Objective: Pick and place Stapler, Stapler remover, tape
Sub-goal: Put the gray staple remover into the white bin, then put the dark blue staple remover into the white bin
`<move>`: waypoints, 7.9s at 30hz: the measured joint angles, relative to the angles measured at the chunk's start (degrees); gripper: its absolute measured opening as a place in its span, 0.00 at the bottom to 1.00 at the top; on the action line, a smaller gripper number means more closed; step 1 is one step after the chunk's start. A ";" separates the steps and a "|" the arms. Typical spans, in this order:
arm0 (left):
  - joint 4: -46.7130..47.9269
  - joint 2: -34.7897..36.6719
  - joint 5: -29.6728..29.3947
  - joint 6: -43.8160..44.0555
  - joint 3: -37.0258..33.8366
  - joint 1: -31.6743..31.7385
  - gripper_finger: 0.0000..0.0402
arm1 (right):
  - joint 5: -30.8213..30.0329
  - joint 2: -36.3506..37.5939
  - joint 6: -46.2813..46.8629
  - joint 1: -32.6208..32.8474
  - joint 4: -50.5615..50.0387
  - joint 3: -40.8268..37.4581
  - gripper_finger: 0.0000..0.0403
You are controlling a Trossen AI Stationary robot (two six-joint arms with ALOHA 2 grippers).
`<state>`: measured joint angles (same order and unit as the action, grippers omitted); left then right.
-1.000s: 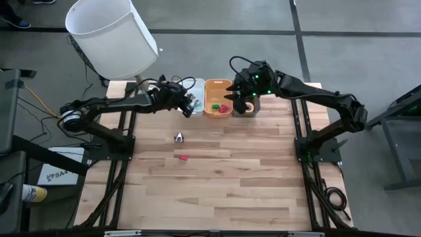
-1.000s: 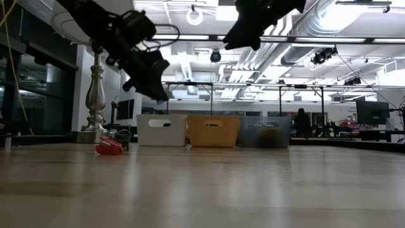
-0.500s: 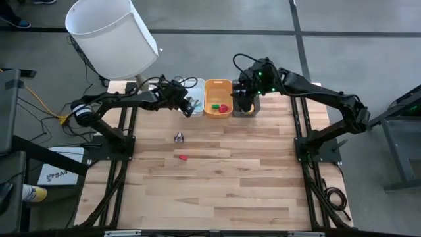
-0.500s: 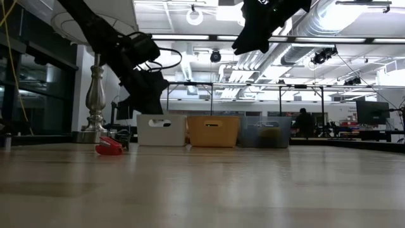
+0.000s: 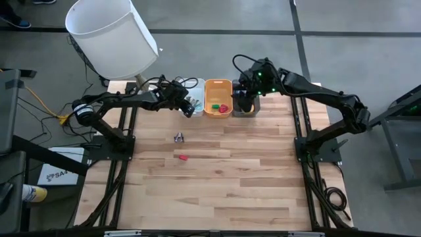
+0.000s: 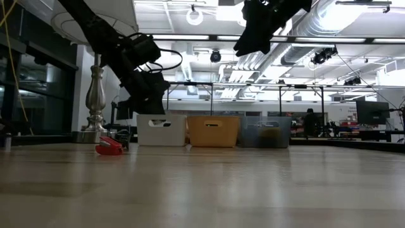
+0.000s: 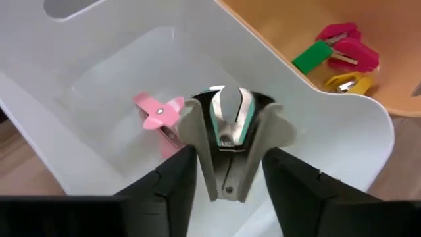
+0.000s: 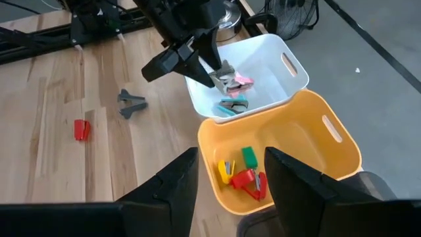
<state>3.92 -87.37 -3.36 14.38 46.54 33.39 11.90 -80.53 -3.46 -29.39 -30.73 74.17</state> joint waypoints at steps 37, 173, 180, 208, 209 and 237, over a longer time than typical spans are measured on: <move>50.51 8.64 3.65 2.16 14.10 -4.93 0.71 | 0.02 -0.02 0.76 0.02 -3.23 0.00 0.41; 42.55 -11.63 5.76 40.97 14.34 -22.53 0.31 | -1.84 0.26 -5.60 -11.56 -10.89 -0.02 0.41; 42.45 -8.56 -0.08 38.19 18.93 -22.51 0.31 | -1.86 0.26 -5.60 -11.56 -11.08 -0.02 0.41; 40.70 -8.24 -4.98 18.35 27.65 -3.92 0.31 | -2.14 0.26 -5.59 -11.56 -11.51 -0.02 0.41; 40.00 -8.32 -4.76 17.82 27.65 -3.57 0.31 | -2.32 0.26 -5.60 -11.56 -11.51 -0.02 0.41; 38.67 -12.98 -0.28 5.39 27.65 -1.12 0.37 | -3.43 0.26 -4.42 -11.61 -11.91 -0.02 0.41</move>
<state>42.59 -100.36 -3.64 19.77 74.19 32.26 8.47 -80.27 -7.89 -40.99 -42.64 74.15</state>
